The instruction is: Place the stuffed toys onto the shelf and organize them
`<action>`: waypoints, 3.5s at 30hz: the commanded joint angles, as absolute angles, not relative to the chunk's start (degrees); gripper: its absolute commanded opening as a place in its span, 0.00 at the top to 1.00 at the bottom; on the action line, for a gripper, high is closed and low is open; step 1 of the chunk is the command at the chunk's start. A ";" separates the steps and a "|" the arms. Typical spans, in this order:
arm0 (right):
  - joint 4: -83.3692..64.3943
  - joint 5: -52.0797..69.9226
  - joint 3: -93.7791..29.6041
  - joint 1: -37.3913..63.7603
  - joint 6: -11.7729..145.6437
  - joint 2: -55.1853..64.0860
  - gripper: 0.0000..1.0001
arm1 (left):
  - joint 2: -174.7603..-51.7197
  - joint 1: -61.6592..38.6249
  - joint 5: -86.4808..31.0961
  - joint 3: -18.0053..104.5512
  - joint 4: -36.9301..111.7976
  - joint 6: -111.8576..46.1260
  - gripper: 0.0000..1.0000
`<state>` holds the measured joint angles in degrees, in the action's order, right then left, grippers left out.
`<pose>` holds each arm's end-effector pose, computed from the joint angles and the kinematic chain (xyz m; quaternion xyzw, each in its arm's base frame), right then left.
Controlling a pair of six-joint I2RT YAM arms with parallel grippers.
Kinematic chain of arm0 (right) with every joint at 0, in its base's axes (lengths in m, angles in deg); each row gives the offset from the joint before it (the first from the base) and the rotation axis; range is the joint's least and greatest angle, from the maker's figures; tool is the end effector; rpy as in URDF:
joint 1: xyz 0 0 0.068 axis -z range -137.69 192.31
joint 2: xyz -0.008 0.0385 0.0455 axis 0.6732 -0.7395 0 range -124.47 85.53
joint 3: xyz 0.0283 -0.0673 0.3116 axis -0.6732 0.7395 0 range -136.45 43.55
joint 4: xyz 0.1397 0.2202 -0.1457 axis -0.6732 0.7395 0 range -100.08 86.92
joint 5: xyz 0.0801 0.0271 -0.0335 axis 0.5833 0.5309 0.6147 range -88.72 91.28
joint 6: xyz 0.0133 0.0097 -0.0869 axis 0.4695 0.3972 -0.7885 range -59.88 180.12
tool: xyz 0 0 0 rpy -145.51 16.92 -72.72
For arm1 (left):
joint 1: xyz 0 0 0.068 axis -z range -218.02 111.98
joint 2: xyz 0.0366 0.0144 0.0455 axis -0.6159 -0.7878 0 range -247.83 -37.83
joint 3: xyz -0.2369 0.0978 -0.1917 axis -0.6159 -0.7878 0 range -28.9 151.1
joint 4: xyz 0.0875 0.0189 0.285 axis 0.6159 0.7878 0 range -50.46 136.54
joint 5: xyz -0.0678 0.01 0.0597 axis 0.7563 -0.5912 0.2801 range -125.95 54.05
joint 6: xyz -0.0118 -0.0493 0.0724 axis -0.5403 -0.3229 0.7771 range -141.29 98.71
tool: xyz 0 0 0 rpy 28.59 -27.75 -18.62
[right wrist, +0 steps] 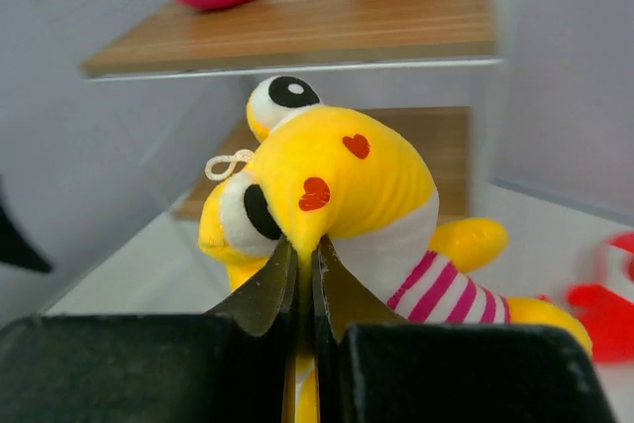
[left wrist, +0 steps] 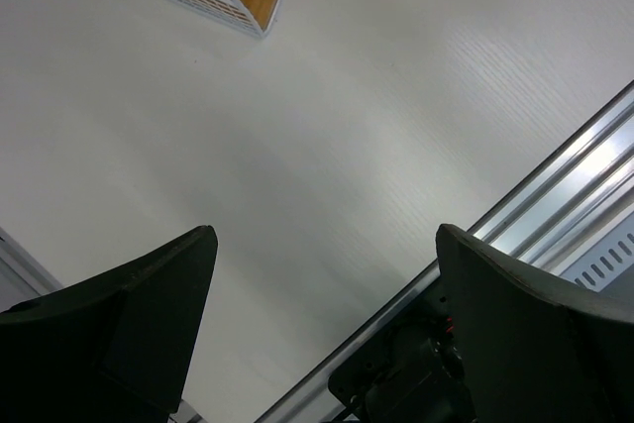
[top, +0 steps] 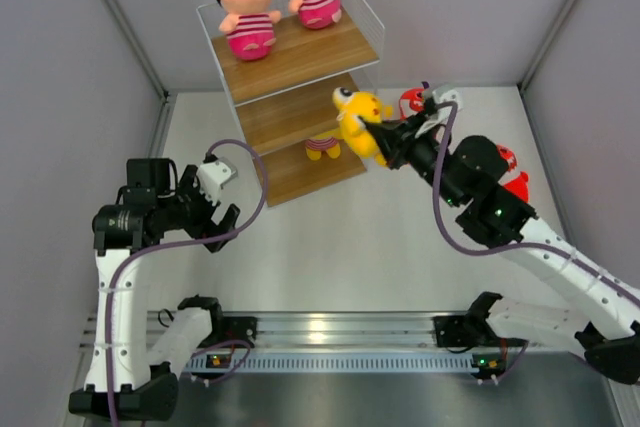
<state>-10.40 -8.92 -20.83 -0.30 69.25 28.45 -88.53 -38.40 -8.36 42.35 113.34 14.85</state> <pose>0.2117 0.1757 0.4915 -0.1249 0.6474 0.2744 0.6999 0.1534 -0.0354 0.3963 0.3545 0.8541 -0.1190 0.3616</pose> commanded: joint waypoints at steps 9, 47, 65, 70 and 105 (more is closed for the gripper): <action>-40.66 -5.66 -15.07 -22.19 73.04 10.93 1.00 | -84.68 -36.26 -1.50 43.88 117.58 17.65 0.02; -66.60 15.56 -12.79 -27.21 81.22 -10.98 0.92 | -87.84 -35.91 -0.27 40.02 104.14 10.87 1.00; -11.68 45.41 -25.17 -12.27 52.32 0.73 0.23 | -87.67 -35.91 5.35 33.95 115.82 30.39 1.00; -16.75 48.82 -26.32 -12.27 51.68 -1.74 0.33 | -87.41 -35.91 6.76 35.61 116.70 29.95 1.00; -40.49 28.80 -14.12 -19.83 67.85 -2.54 1.00 | -83.72 -35.91 -1.23 38.25 116.79 20.38 0.42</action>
